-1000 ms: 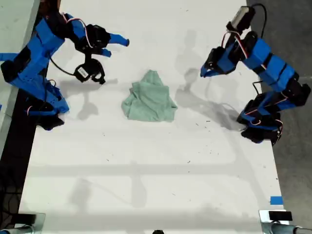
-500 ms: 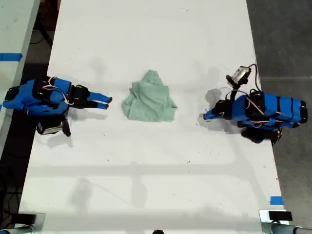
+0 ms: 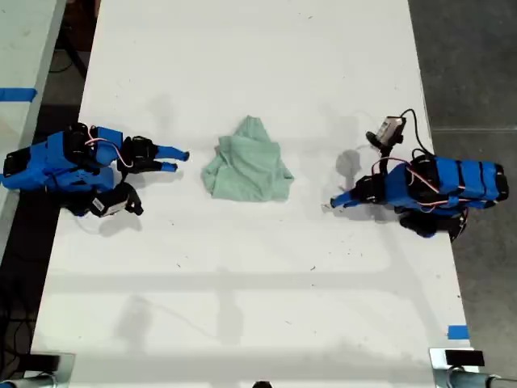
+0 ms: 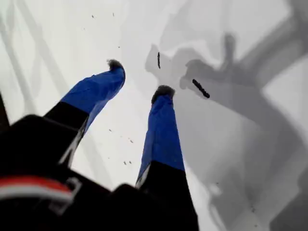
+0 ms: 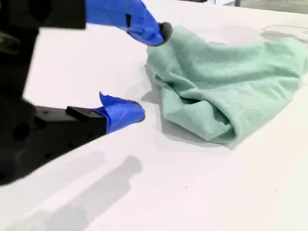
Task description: Fold t shirt
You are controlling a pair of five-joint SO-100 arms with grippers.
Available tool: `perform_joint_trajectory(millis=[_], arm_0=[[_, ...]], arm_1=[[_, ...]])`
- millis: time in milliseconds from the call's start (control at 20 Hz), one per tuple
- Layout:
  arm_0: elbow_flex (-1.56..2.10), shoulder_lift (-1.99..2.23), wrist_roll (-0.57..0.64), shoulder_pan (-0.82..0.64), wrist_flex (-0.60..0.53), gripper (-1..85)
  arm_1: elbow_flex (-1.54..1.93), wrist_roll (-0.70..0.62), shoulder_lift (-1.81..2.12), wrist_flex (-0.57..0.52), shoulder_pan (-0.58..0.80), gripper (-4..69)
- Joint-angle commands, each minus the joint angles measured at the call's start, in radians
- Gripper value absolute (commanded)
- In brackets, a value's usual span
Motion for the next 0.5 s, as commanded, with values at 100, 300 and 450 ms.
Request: perform_joint_trajectory(millis=[100,300,450], arm_0=[[0.002,0.008,0.026,0.006,0.002,21.2],[0.002,0.008,0.026,-0.003,0.002,21.1],[0.002,0.008,0.026,0.000,0.002,21.1]], arm_1=[[0.052,-0.021,0.009,0.006,0.018,14.7],[0.052,-0.021,0.009,0.006,0.018,14.7],[0.052,-0.021,0.009,0.006,0.018,14.7]])
